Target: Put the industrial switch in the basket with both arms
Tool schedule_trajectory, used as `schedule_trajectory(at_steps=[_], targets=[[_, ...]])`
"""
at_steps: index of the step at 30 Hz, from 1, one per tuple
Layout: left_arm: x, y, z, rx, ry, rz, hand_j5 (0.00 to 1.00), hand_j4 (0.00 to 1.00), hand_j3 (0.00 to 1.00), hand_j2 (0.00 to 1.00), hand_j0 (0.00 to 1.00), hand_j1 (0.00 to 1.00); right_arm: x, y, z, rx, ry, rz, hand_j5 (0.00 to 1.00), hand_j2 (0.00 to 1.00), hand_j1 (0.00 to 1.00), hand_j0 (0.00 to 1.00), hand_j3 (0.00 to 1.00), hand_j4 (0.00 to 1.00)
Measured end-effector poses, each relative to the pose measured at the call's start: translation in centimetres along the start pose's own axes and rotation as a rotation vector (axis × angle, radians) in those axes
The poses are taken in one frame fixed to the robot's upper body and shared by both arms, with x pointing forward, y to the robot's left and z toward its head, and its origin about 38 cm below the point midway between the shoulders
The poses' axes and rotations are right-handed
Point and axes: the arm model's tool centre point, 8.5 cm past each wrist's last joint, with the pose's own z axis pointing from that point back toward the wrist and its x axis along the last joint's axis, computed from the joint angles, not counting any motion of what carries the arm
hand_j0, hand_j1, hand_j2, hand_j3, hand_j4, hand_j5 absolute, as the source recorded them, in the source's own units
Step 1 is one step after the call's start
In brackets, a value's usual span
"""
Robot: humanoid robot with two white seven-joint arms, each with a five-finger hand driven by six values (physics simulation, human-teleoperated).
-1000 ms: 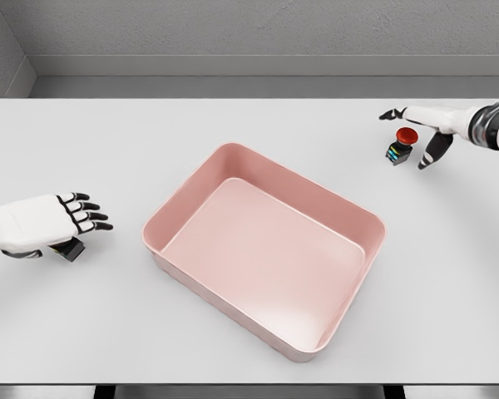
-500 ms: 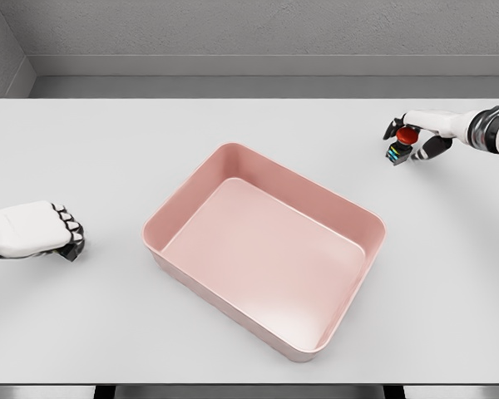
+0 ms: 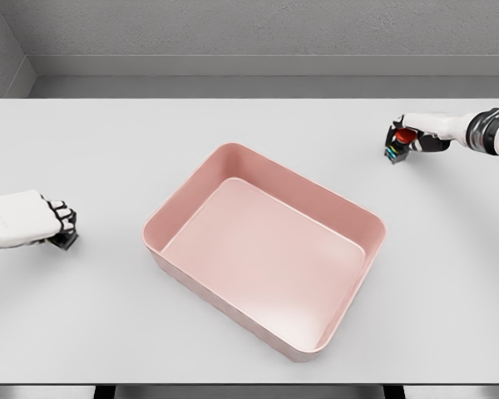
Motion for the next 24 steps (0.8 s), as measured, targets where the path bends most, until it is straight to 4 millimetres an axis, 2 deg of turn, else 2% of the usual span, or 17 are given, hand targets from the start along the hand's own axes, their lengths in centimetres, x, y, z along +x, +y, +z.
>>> schedule_trajectory(at_steps=[4, 12, 20, 24], targets=[[-0.6, 0.8, 0.8, 0.04, 0.006, 0.025, 0.13, 0.13, 0.13, 0.13, 0.13, 0.13, 0.2, -0.1, 0.0, -0.003, -0.003, 0.005, 0.44, 0.44, 0.44, 0.44, 0.44, 0.44], [-2.0, 4.5, 1.9, 0.186, 0.002, 0.061, 0.13, 0.13, 0.13, 0.13, 0.13, 0.13, 0.5, -0.9, 0.5, -0.021, -0.015, 0.017, 0.44, 0.44, 0.44, 0.44, 0.44, 0.44], [-2.1, 8.1, 1.4, 0.351, -0.024, 0.068, 0.13, 0.13, 0.13, 0.13, 0.13, 0.13, 1.7, -2.0, 1.0, -0.049, -0.044, 0.041, 0.44, 0.44, 0.44, 0.44, 0.44, 0.44], [-1.6, 9.0, 0.9, 0.409, -0.05, 0.088, 0.14, 0.14, 0.14, 0.14, 0.14, 0.14, 2.2, -3.1, 2.1, -0.089, -0.065, 0.055, 0.44, 0.44, 0.44, 0.44, 0.44, 0.44]])
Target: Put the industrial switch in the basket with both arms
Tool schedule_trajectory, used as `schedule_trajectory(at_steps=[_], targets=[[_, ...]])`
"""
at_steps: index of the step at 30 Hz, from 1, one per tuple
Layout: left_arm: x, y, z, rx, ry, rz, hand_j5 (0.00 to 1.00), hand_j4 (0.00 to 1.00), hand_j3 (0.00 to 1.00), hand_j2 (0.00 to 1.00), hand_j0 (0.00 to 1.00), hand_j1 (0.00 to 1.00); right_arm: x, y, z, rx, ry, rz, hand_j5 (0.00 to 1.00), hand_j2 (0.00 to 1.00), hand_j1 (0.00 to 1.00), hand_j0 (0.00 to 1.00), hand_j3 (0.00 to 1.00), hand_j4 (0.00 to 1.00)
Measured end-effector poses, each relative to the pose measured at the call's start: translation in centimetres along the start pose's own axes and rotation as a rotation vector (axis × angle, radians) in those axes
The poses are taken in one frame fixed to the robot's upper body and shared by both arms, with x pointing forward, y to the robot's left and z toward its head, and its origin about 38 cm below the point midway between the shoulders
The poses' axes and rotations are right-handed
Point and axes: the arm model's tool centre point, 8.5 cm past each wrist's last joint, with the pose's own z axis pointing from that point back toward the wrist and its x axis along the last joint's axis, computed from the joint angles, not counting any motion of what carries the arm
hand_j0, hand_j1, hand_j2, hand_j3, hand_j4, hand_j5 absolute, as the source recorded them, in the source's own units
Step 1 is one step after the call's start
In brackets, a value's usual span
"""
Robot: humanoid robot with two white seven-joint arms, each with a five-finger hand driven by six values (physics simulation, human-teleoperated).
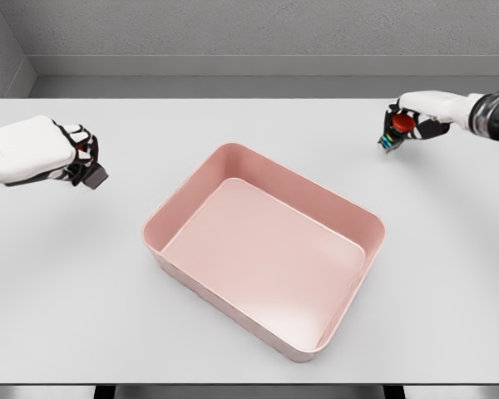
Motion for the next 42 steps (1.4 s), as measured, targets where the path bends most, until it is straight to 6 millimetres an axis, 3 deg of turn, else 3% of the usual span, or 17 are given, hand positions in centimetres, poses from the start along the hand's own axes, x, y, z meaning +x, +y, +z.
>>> schedule_trajectory(at_steps=[6, 12, 18, 23, 37, 39, 40, 42], targets=[[0.6, 0.9, -1.2, 0.067, -0.033, 0.022, 0.14, 0.14, 0.14, 0.14, 0.14, 0.14, 0.7, -1.2, 1.4, -0.036, -0.021, 0.039, 0.44, 0.44, 0.44, 0.44, 0.44, 0.44], [1.7, 0.9, -3.0, 0.117, -0.076, 0.053, 0.14, 0.14, 0.14, 0.14, 0.14, 0.14, 3.3, -2.9, 2.7, -0.088, -0.086, 0.099, 0.44, 0.44, 0.44, 0.44, 0.44, 0.44], [3.0, 0.9, -4.9, 0.149, -0.125, 0.076, 0.15, 0.15, 0.15, 0.15, 0.15, 0.15, 6.2, -2.7, 3.5, -0.102, -0.164, 0.16, 0.44, 0.44, 0.44, 0.44, 0.44, 0.44], [4.0, 2.7, -6.9, 0.185, -0.181, 0.05, 0.15, 0.15, 0.15, 0.15, 0.15, 0.15, 8.4, -1.9, 4.4, -0.103, -0.221, 0.209, 0.44, 0.44, 0.44, 0.44, 0.44, 0.44], [8.0, 1.7, -10.9, 0.167, -0.322, 0.081, 0.17, 0.17, 0.17, 0.17, 0.17, 0.17, 13.8, 0.1, 6.8, -0.107, -0.451, 0.387, 0.45, 0.45, 0.45, 0.45, 0.45, 0.45], [8.3, 1.5, -11.2, 0.16, -0.332, 0.084, 0.33, 0.33, 0.33, 0.33, 0.33, 0.33, 14.3, 1.2, 6.9, -0.089, -0.51, 0.418, 0.45, 0.45, 0.45, 0.45, 0.45, 0.45], [8.4, 1.5, -11.3, 0.158, -0.336, 0.082, 0.51, 0.51, 0.51, 0.51, 0.51, 0.51, 14.6, 1.4, 7.0, -0.086, -0.538, 0.439, 0.45, 0.45, 0.45, 0.45, 0.45, 0.45], [8.6, 1.5, -11.5, 0.153, -0.343, 0.078, 0.56, 0.56, 0.56, 0.56, 0.56, 0.56, 15.1, 2.1, 7.1, -0.077, -0.589, 0.471, 0.45, 0.45, 0.45, 0.45, 0.45, 0.45]])
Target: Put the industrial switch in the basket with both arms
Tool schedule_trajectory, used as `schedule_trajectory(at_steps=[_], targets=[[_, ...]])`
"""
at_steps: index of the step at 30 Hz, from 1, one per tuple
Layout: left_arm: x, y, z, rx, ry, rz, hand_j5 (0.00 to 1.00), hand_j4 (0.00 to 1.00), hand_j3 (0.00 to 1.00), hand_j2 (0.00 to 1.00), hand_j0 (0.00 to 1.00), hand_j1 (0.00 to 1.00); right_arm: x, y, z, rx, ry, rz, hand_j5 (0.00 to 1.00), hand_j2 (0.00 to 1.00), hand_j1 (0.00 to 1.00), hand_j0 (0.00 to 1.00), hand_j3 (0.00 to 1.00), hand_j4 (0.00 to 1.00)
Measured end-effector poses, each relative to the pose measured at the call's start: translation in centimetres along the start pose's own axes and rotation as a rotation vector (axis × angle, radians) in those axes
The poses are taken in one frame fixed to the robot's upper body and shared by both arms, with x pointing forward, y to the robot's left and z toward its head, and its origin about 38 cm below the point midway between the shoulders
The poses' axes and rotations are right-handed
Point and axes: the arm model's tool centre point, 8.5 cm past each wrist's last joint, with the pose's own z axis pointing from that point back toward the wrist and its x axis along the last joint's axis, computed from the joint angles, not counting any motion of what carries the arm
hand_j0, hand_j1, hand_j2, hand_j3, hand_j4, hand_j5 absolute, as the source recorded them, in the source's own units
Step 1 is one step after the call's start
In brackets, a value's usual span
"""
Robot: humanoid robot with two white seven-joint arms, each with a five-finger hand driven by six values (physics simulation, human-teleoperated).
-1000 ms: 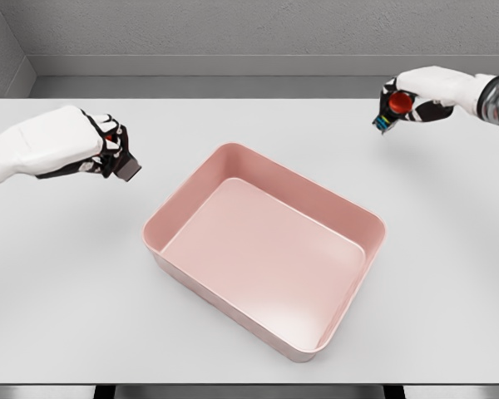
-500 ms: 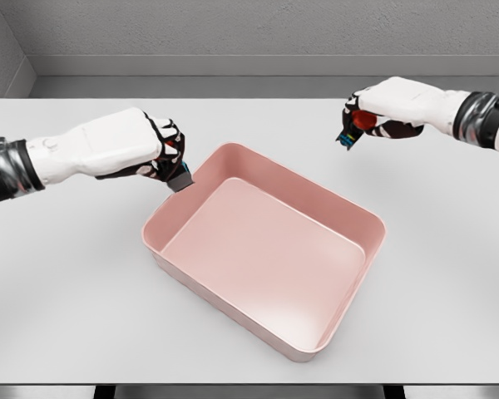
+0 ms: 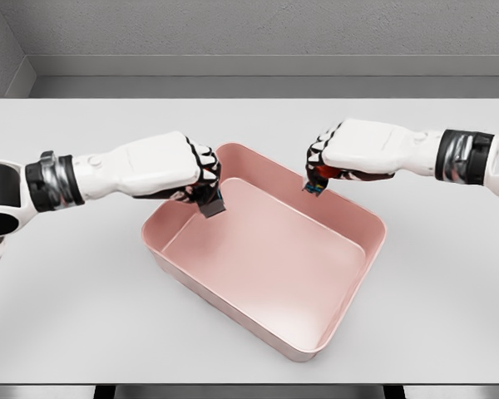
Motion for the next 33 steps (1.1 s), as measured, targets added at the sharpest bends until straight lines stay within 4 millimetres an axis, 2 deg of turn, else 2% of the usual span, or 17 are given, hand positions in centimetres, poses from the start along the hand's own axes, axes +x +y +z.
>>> schedule_trajectory(at_steps=[1, 2, 3, 4, 10, 11, 12, 13, 16, 19, 28, 31, 33], targets=[[0.0, -0.1, -0.1, -0.004, -0.002, -0.002, 0.61, 0.61, 0.61, 0.61, 0.61, 0.61, 0.3, 0.2, -0.1, 0.0, -0.02, 0.007, 0.45, 0.45, 0.45, 0.45, 0.45, 0.45], [0.1, -0.1, -0.1, -0.007, -0.002, -0.002, 0.85, 0.85, 0.85, 0.85, 0.85, 0.85, 0.5, 0.3, -0.1, 0.002, -0.038, 0.017, 0.45, 0.45, 0.45, 0.45, 0.45, 0.45], [0.1, -0.2, -0.2, -0.009, -0.003, -0.002, 0.97, 0.97, 0.97, 0.97, 0.97, 0.97, 0.8, 0.7, -0.3, 0.007, -0.057, 0.018, 0.45, 0.45, 0.45, 0.45, 0.45, 0.45], [0.1, -0.2, -0.2, -0.011, -0.003, -0.002, 0.99, 0.99, 0.99, 0.99, 0.99, 0.99, 1.0, 0.9, -0.4, 0.01, -0.072, 0.022, 0.45, 0.45, 0.45, 0.45, 0.45, 0.45], [0.1, -0.2, -0.3, -0.011, -0.006, -0.005, 1.0, 1.0, 1.0, 1.0, 1.0, 1.0, 1.9, 1.6, -1.0, 0.027, -0.121, 0.032, 0.48, 0.48, 0.48, 0.48, 0.48, 0.48], [0.2, -0.2, -0.3, -0.009, -0.007, -0.004, 1.0, 1.0, 1.0, 1.0, 1.0, 1.0, 1.9, 1.7, -1.1, 0.028, -0.125, 0.032, 0.63, 0.63, 0.63, 0.63, 0.63, 0.63], [0.2, -0.2, -0.3, -0.003, -0.007, -0.004, 1.0, 1.0, 1.0, 1.0, 1.0, 1.0, 2.0, 1.7, -1.2, 0.03, -0.128, 0.031, 0.94, 0.94, 0.94, 0.94, 0.94, 0.94], [0.2, -0.1, -0.3, 0.002, -0.007, -0.005, 1.0, 1.0, 1.0, 1.0, 1.0, 1.0, 2.1, 1.8, -1.3, 0.03, -0.131, 0.03, 1.0, 1.0, 1.0, 1.0, 1.0, 1.0], [-0.1, 0.3, 0.1, 0.005, 0.0, -0.013, 1.0, 1.0, 1.0, 1.0, 1.0, 1.0, 2.3, 1.8, -1.4, 0.031, -0.145, 0.034, 1.0, 1.0, 1.0, 1.0, 1.0, 1.0], [-0.6, 0.6, 1.4, -0.004, 0.02, -0.017, 1.0, 1.0, 1.0, 1.0, 1.0, 1.0, 2.4, 1.8, -1.4, 0.031, -0.155, 0.039, 1.0, 1.0, 1.0, 1.0, 1.0, 1.0], [-2.5, 1.7, 6.7, -0.056, 0.12, -0.032, 1.0, 1.0, 1.0, 1.0, 1.0, 1.0, 2.3, 1.2, -1.4, 0.018, -0.153, 0.048, 1.0, 1.0, 1.0, 1.0, 1.0, 1.0], [-2.9, 0.2, 9.2, -0.109, 0.173, 0.0, 1.0, 1.0, 1.0, 1.0, 1.0, 1.0, 1.5, 0.5, -0.4, -0.014, -0.122, 0.044, 1.0, 1.0, 1.0, 1.0, 1.0, 1.0], [-3.3, 0.2, 10.5, -0.127, 0.207, -0.001, 1.0, 1.0, 1.0, 1.0, 1.0, 1.0, 1.0, 0.5, 0.5, -0.039, -0.101, 0.02, 1.0, 1.0, 1.0, 1.0, 1.0, 1.0]])
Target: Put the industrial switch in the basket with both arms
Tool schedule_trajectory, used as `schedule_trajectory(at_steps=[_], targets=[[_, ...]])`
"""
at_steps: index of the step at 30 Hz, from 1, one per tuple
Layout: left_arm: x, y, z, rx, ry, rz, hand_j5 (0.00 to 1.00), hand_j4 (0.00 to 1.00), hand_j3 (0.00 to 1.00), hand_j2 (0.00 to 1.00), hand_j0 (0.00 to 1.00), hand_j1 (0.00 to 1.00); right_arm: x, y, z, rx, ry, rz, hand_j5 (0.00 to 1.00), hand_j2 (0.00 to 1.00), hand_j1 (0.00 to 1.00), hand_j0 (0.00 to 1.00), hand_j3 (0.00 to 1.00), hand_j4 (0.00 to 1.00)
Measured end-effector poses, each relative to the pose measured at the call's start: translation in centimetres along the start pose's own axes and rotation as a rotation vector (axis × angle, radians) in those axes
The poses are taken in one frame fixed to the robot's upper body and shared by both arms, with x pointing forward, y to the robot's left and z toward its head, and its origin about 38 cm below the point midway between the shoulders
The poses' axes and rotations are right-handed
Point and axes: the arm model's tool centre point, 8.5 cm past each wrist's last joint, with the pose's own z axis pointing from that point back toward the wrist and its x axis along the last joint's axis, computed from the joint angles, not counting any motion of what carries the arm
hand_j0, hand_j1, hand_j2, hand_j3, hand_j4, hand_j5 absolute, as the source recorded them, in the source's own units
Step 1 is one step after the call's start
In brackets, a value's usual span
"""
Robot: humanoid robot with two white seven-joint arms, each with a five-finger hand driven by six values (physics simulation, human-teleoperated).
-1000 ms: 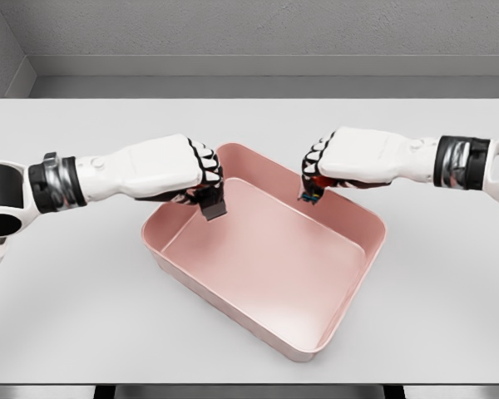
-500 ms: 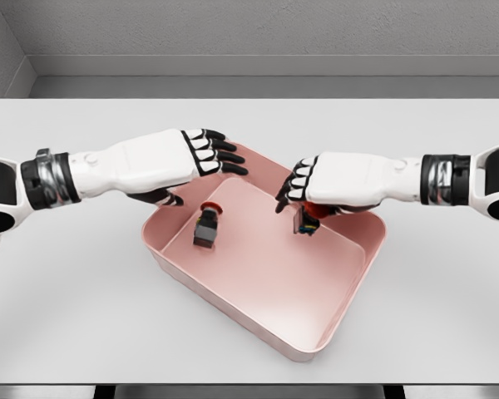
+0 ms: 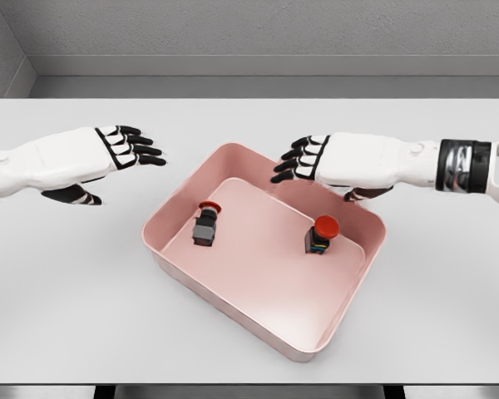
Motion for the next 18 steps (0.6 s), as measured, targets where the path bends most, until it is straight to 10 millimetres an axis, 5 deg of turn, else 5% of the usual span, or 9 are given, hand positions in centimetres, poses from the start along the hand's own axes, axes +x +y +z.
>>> schedule_trajectory(at_steps=[6, 11, 18], targets=[[-1.3, -0.7, 2.3, -0.047, 0.063, 0.008, 1.0, 1.0, 1.0, 1.0, 1.0, 1.0, -1.2, 4.3, 5.7, -0.048, 0.13, -0.138, 1.0, 1.0, 1.0, 1.0, 1.0, 1.0], [-1.7, -0.4, 2.9, -0.049, 0.081, 0.004, 1.0, 1.0, 1.0, 1.0, 1.0, 1.0, -3.1, 5.6, 10.9, -0.085, 0.266, -0.179, 1.0, 1.0, 1.0, 1.0, 1.0, 1.0], [-1.9, -0.4, 3.2, -0.057, 0.09, 0.0, 1.0, 1.0, 1.0, 1.0, 1.0, 1.0, -4.0, 5.2, 12.8, -0.106, 0.317, -0.175, 1.0, 1.0, 1.0, 1.0, 1.0, 1.0]])
